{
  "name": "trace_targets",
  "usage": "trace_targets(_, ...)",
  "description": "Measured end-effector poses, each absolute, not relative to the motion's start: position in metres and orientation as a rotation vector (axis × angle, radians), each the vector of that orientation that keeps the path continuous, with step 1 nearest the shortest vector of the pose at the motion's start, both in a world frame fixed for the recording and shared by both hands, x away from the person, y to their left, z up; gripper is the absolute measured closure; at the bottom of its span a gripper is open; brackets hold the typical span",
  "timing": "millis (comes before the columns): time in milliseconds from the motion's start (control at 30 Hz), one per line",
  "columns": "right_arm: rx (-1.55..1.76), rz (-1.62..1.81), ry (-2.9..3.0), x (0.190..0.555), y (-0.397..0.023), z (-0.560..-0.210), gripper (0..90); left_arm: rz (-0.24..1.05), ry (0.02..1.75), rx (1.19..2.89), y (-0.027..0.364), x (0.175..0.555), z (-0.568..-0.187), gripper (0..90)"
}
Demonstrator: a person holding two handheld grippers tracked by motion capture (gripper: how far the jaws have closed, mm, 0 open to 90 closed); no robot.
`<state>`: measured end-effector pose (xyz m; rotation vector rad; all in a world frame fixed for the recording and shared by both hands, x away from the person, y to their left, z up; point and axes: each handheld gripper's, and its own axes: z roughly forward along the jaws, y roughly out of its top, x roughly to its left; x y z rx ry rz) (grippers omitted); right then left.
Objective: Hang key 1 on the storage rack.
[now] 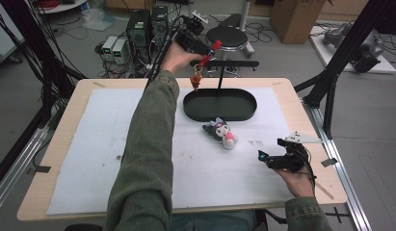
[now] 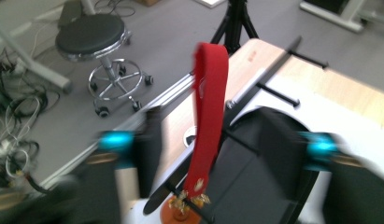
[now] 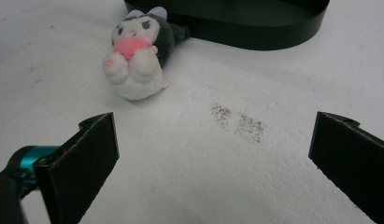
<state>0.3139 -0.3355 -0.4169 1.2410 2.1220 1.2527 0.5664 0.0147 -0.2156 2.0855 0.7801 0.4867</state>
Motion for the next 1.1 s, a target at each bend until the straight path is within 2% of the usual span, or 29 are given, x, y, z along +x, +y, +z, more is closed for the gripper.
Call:
trace_targets(33,1.254,1.254,2.118,0.314,-0.336,-0.416,0.5,0.468,0.774,2.084,0.017,0.565,-0.215,21.2)
trace_targets(133,1.259,1.256,2.114,0.314,-0.336,-0.416,0.5,0.401,0.751,2.069,0.026,0.561,-0.212,6.3)
trace_targets(333,1.261,1.252,2.112,0.314,-0.335,-0.416,0.5,0.389,0.744,2.043,0.049,0.549,-0.212,1.7)
trace_targets(667,1.256,1.238,2.128,0.314,-0.333,-0.416,0.5,0.378,0.779,2.061,0.081,0.537,-0.232,1.7)
trace_targets(1100,1.252,1.234,2.131,0.315,-0.332,-0.416,0.5,0.381,0.784,2.073,0.091,0.525,-0.243,1.7)
